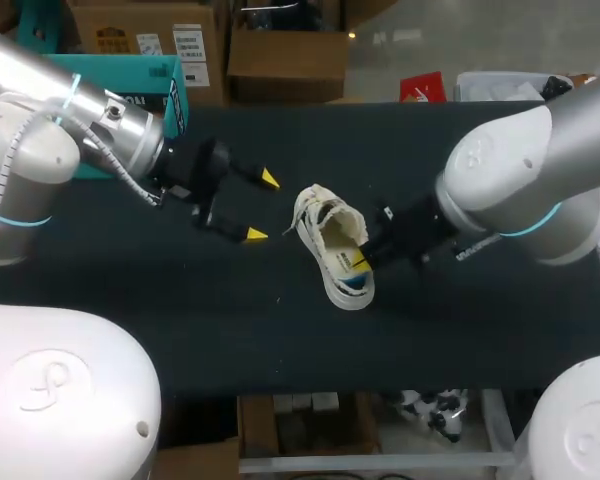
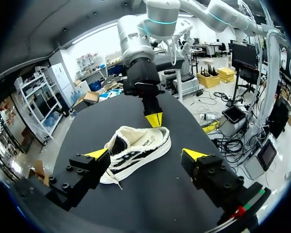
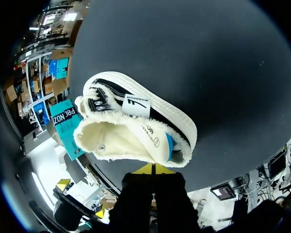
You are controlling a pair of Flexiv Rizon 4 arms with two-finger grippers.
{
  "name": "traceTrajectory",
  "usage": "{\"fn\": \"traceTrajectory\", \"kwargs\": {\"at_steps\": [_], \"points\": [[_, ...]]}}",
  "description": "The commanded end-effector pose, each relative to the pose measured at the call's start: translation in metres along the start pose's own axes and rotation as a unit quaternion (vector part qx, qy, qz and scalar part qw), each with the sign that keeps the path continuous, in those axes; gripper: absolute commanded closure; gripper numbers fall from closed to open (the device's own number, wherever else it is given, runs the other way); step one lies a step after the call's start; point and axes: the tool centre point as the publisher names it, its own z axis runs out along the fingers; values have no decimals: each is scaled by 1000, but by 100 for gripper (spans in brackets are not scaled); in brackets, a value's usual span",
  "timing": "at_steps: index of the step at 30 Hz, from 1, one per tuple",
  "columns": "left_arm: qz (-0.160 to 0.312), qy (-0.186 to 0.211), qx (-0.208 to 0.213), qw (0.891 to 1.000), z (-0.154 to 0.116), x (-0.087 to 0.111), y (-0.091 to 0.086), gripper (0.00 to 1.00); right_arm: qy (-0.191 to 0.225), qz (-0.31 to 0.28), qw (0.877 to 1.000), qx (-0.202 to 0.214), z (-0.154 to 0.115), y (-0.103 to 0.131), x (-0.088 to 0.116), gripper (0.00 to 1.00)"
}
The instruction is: Open the shoe tongue, take the insole out of the shoe, put the insole back into the shoe, and pack the shoe into the shoebox
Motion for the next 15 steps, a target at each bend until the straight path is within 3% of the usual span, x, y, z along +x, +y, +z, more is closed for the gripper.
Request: {"fn": "traceTrajectory", "kwargs": {"at_steps": [1,13,15], "points": [[-6,12,-56,998,0,-2,-6,0,-4,-11,1000,-2,10,4,6,100],[-6,12,-56,998,0,-2,-6,0,-9,-29,999,33,57,29,2,100],[-52,-19,-101,993,-1,-10,-5,0,-14,-25,999,29,62,32,-2,100]]}}
